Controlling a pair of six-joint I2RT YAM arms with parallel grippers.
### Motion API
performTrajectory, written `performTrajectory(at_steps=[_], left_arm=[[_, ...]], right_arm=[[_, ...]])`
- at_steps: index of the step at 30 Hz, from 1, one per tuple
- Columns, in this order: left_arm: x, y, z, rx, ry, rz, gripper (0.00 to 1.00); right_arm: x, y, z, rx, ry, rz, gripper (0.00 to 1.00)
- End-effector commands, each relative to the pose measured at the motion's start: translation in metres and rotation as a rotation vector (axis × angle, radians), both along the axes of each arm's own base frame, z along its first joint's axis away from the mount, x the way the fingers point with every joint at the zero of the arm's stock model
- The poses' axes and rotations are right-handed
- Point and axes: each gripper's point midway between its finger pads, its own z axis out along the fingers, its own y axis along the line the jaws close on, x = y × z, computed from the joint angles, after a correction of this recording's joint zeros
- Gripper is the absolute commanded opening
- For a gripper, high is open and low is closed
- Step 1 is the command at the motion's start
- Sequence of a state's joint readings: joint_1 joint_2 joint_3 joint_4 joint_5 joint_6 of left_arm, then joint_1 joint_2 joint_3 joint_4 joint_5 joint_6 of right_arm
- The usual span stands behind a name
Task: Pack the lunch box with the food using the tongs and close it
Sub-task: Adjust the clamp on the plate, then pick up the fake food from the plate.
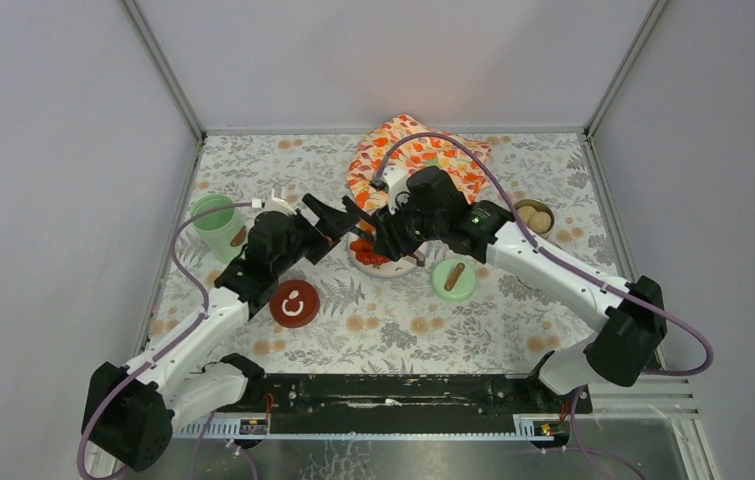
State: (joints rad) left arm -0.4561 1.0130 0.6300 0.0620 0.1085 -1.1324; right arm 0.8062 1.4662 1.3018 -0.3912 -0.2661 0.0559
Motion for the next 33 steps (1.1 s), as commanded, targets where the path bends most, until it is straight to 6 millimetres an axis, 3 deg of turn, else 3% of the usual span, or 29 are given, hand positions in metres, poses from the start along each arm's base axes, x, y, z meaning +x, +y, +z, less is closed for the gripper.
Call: performTrajectory(at_steps=[1,11,20,24,28,33], left_arm=[[0.005,0.022,0.021,0.107,-0.07,0.063,0.98],[-0.006,0.085,0.063,0.423,-0.177,0.214,0.99],[-0.017,0.123,0.11,0.748,-0.321,0.206,0.99],[-0.018,0.136,0.108,0.84,-0.361,0.229,0.99],[-0.016,0.153,0.088,0.913,-0.328,0.291,0.98],[-0.016,0.155,0.077,0.931,-0.306,0.291,0.98]], right_arm=[[0.016,-0.004,0.01,-0.073,-0.042,-0.054,0.47],[0.034,-0.024,-0.031,-0.298,0.052,-0.114,0.49],[0.071,-0.032,-0.059,-0.377,0.121,-0.138,0.5],[0.084,-0.036,-0.07,-0.416,0.136,-0.155,0.5],[0.09,-0.037,-0.077,-0.45,0.144,-0.14,0.5],[0.095,-0.033,-0.084,-0.467,0.155,-0.119,0.5]])
